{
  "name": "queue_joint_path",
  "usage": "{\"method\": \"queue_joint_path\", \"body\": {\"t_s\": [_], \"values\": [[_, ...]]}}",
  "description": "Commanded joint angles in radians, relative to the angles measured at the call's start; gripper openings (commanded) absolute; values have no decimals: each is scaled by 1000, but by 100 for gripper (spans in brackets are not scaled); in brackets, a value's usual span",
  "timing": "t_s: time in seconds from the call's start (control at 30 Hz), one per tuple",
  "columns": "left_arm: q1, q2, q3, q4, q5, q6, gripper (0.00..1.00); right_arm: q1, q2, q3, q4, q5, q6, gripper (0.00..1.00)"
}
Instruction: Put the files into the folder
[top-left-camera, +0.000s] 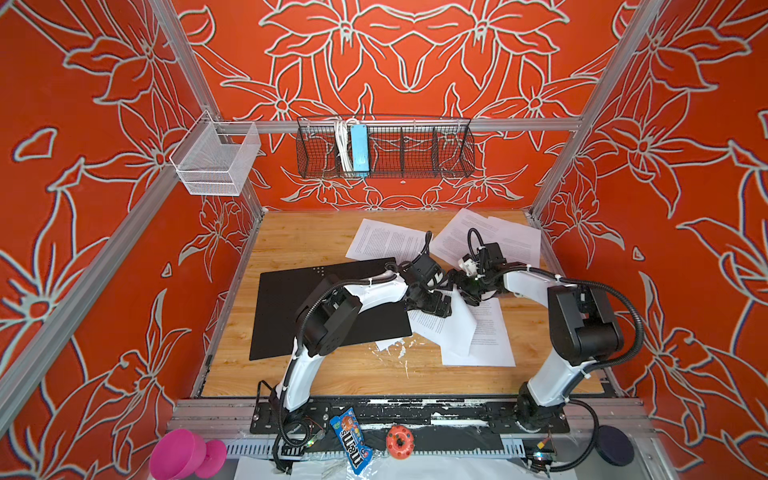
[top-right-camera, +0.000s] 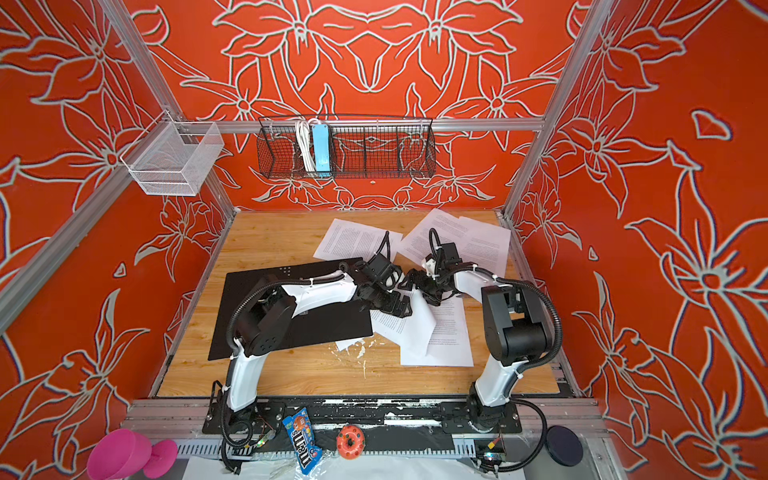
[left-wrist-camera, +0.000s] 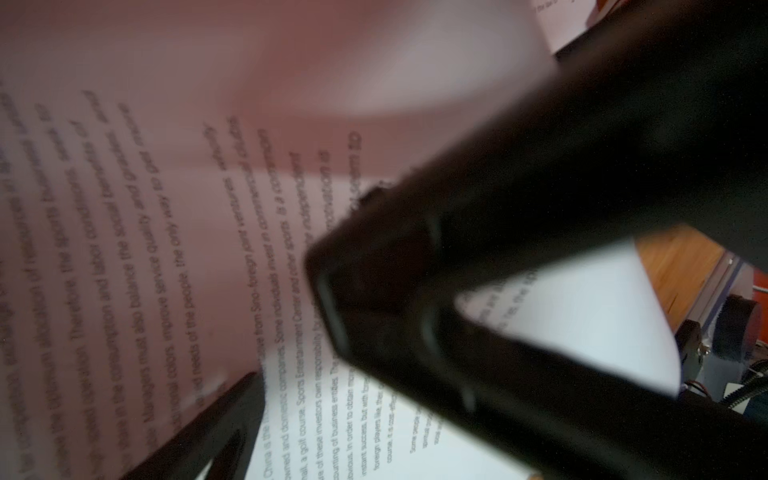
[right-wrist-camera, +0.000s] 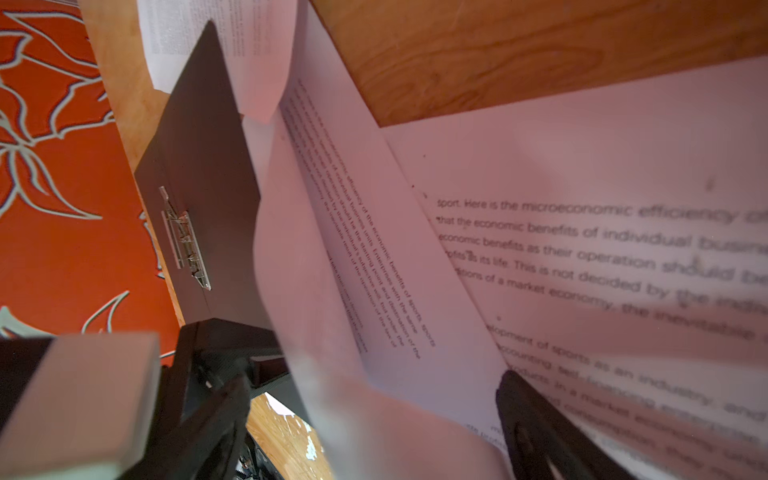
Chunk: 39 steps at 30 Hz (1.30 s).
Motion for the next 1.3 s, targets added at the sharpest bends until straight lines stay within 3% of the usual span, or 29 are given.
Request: {"method": "queue_joint_path", "body": {"t_s": [0.0,0.23,0.43,0.57,0.83,1.0,1.07,1.27], "values": [[1,97,-80,-109,-59,22,98,8,-1,68,-56,17,-79,97],[0,94,-89,-96,-46,28,98,6,74,190,-42,-106,-94,97],[1,85,-95,-86,-46,23,98,7,162,287,-95,-140,-110,98],[0,85,-90,-107,-74,38,98,3,53,209,-37,-189,-66,98],[2,69,-100,-120,-113,54,98,-21,-172,-9,-33,-180,38,97],[4,81,-93,-117,-95,49,98,-56,-250,-118,85,-241,133,98],[4,77,-92,-119,-93,50,98,-56,-255,-125,74,-228,118,97],[6,54,-100,-121,-90,52,98,-56,-274,-121,-40,-39,16,88]]}}
